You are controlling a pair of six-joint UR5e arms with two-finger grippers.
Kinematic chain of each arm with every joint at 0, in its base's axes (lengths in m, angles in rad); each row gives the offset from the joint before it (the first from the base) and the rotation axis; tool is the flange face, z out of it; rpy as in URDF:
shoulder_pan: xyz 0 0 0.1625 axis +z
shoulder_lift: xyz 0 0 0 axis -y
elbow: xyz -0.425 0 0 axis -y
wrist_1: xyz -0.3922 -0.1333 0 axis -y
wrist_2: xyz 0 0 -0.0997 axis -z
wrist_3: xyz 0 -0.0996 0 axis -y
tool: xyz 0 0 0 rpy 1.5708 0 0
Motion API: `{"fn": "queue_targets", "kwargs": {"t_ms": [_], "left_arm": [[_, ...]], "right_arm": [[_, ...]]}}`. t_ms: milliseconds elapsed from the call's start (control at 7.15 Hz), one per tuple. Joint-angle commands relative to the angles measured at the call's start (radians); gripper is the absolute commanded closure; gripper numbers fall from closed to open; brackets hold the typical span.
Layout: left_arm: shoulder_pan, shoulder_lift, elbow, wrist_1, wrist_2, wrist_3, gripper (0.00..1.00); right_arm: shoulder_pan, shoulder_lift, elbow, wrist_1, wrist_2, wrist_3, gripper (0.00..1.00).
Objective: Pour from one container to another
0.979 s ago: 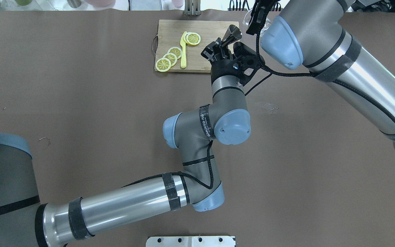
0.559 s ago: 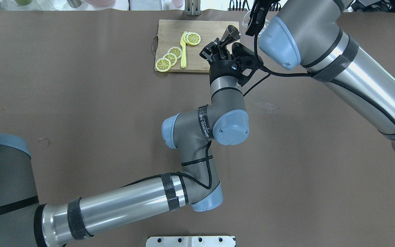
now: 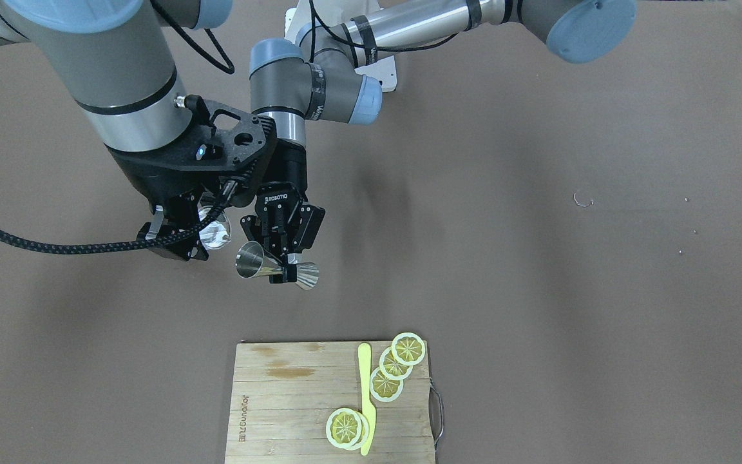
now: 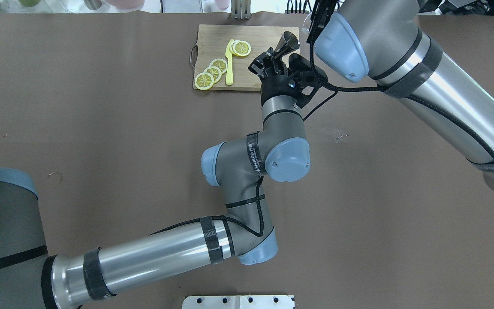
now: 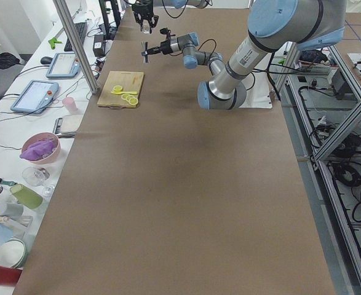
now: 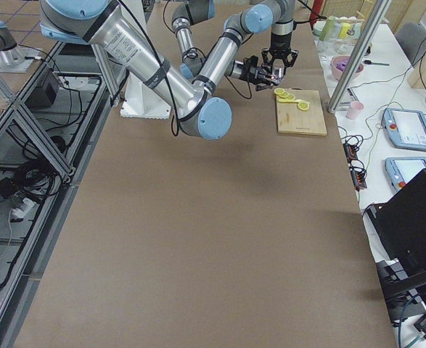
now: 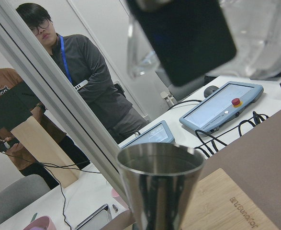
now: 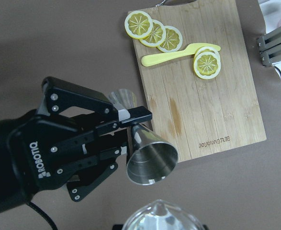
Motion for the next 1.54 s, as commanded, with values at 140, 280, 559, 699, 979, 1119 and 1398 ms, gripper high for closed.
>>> {"fn": "queue_targets", "kwargs": {"t_ms": [140,280,559,699,979,1119,1398], "left_arm": [[0.0,0.008,-0.009,0.0,0.004,-0.001,1.0],[0.0,0.007,-0.009,0.0,0.004,0.001,1.0],[0.0,0.009,-0.009,0.0,0.004,-0.001,1.0],[0.0,0.009,-0.009,0.0,0.004,-0.001,1.0],[0.0,0.011,-0.009,0.0,0.004,-0.001,1.0],[0.0,0.014,-0.009,0.0,0.004,-0.001,1.0],[0.0,0.029,-0.032,-0.002,0.004,0.001,1.0]], "right_arm": [[-0.007,0.036,-0.017,-0.036,-0.048,-0.04,1.0],[-0.013,0.037,-0.022,-0.036,-0.062,-0.041,1.0],[-0.021,0.045,-0.026,-0.036,-0.066,-0.041,1.0],[-0.022,0.056,-0.031,-0.038,-0.075,-0.041,1.0],[-0.025,0.062,-0.04,-0.038,-0.079,-0.041,1.0],[-0.027,0.065,-0.045,-0.038,-0.092,-0.041,1.0],[-0.03,0.076,-0.06,-0.038,-0.098,-0.051,1.0]]}}
